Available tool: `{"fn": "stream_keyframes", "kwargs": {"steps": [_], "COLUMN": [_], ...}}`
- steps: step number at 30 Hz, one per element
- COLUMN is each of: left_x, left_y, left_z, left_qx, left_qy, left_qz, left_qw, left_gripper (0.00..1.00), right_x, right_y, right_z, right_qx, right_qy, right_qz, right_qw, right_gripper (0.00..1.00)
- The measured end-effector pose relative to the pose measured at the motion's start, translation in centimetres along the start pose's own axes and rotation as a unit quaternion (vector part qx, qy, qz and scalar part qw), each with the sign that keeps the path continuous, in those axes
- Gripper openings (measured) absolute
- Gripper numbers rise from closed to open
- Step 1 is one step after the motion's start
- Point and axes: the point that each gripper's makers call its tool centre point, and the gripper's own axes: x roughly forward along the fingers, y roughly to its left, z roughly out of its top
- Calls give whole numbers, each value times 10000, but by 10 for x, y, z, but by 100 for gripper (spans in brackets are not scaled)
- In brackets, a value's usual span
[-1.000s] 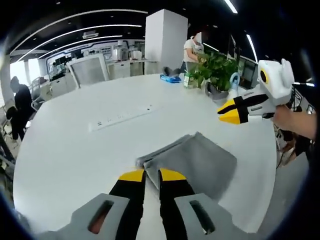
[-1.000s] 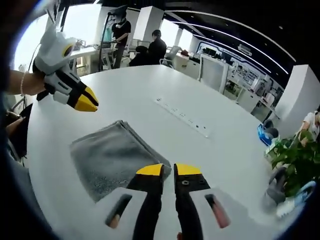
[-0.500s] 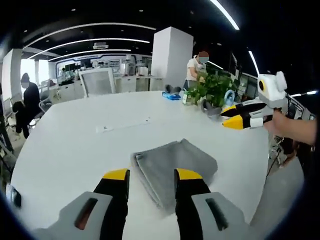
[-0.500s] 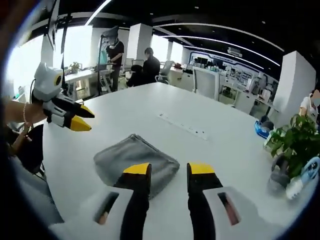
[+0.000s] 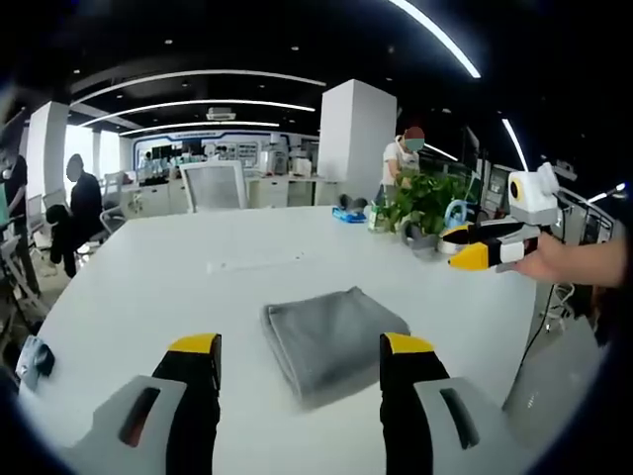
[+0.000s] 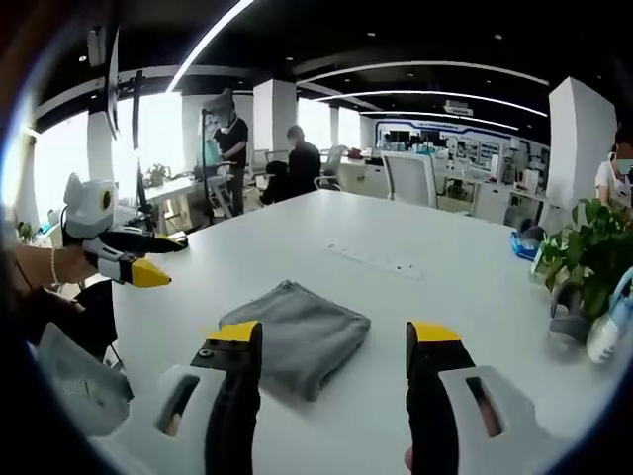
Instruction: Fold the towel on the table until its edges align and the towel forms a compact rectangular stack.
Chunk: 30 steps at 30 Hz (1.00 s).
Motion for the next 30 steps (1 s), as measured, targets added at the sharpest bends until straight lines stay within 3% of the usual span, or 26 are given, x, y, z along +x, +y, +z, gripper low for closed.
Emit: {"fn": "stream_keyframes", "kwargs": {"steps": [3,6,8,13,18,23,30], "left_x": [-9,-16,-19,-24,-26,-27,-23], "left_y": [1,1,2,1,3,5,6], "left_z": [6,2,-1,-5,-17,-20,-23], "left_qx": [105,115,157,199,211,227,227], "left_qy": [-358,-438,-399,-427,-289,-282,-259], "left_qz": [169,181,174,165,115,144,193], "left_qw": [9992,9988,9989,9988,9993,9992,9992], "left_gripper": [96,99,99,100,100,100,100], "right_x": [-7,-13,-18,-29,-36,-39,-45], "right_y": [4,10,12,16,23,27,24], "right_z": [-5,-19,-27,-32,-39,-49,-50], "right_qx": [103,206,292,604,491,331,308], "right_qy": [-83,-71,1,-208,-226,-59,-35], "right_qz": [-55,-130,-232,-303,-364,-414,-427], "right_qw": [9999,9997,9993,9975,9979,9986,9986], "right_gripper": [79,85,90,100,100,100,100]}}
